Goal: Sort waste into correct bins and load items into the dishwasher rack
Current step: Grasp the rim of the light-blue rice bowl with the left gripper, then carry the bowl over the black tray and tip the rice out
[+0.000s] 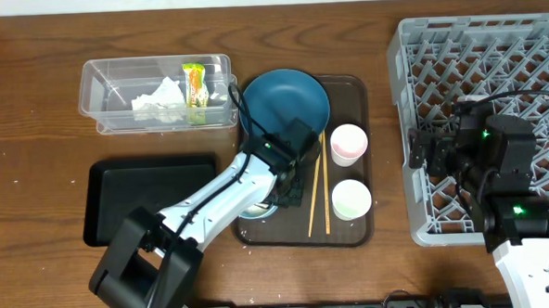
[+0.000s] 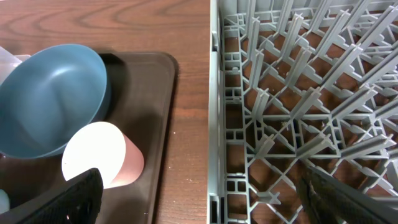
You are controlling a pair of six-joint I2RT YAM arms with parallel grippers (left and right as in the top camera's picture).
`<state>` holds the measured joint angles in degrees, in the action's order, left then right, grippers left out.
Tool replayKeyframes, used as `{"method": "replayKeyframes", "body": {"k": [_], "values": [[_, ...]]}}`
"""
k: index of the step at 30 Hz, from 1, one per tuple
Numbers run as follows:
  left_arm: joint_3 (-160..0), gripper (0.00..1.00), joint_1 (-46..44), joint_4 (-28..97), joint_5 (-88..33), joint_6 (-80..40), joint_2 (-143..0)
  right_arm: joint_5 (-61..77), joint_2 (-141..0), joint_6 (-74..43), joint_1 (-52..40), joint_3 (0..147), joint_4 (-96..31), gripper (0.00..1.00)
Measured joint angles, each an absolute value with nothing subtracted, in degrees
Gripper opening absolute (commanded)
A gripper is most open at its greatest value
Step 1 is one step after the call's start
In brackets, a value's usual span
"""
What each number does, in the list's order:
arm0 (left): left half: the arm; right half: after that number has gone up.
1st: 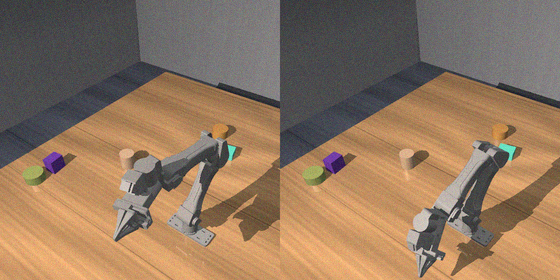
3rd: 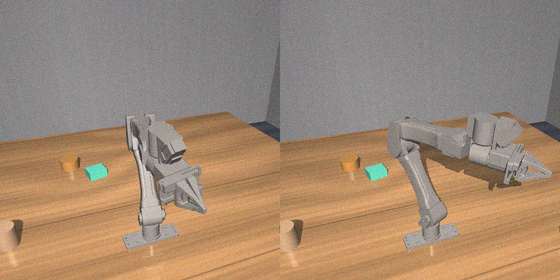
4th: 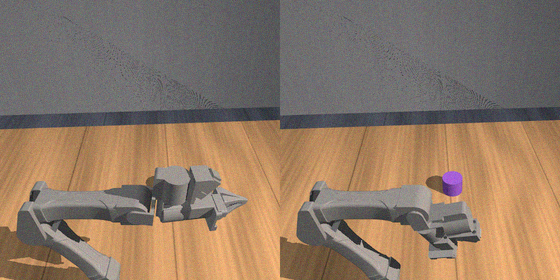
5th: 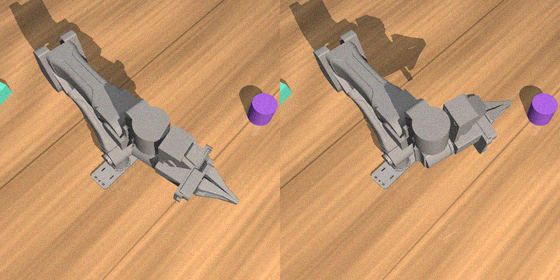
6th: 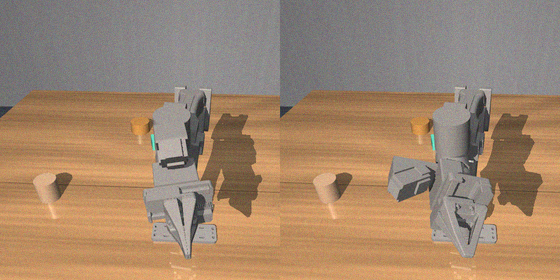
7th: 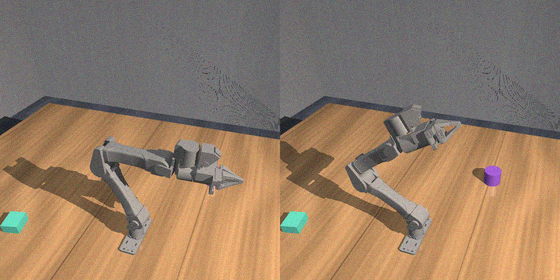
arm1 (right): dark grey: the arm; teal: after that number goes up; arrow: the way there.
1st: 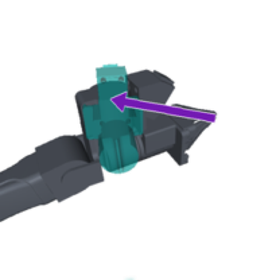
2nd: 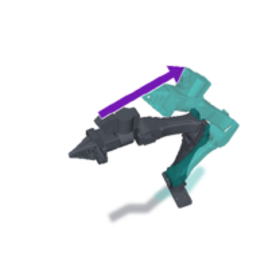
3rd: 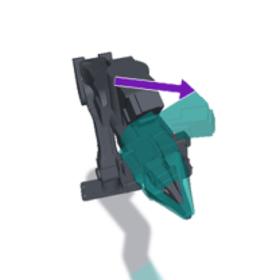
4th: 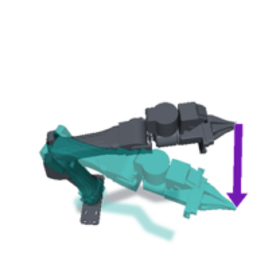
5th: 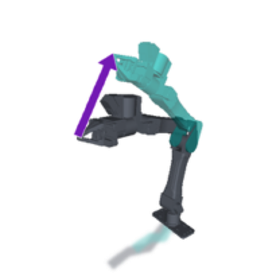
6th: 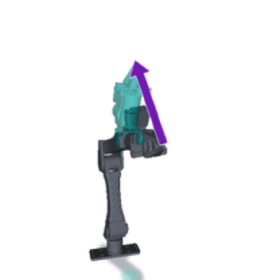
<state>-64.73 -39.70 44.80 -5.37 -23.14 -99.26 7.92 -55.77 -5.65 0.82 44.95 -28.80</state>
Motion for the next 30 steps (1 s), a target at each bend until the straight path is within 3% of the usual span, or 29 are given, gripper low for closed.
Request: {"method": "replayKeyframes", "body": {"k": [12,18,30], "values": [[-68.1,0.06,-35.46,50.02,-3.68,-22.17,-91.42,7.92,-55.77,-5.65,0.82,44.95,-28.8,0.99],[-68.2,0.06,-22.39,50.78,-8.49,-19.03,-84.99,7.92,-55.77,-5.65,0.82,44.95,-28.8,0.99],[-61.58,0.06,4.93,46.33,-34.94,-6.79,-84.88,7.92,-55.77,-5.65,0.82,44.95,-28.8,0.99]]}}
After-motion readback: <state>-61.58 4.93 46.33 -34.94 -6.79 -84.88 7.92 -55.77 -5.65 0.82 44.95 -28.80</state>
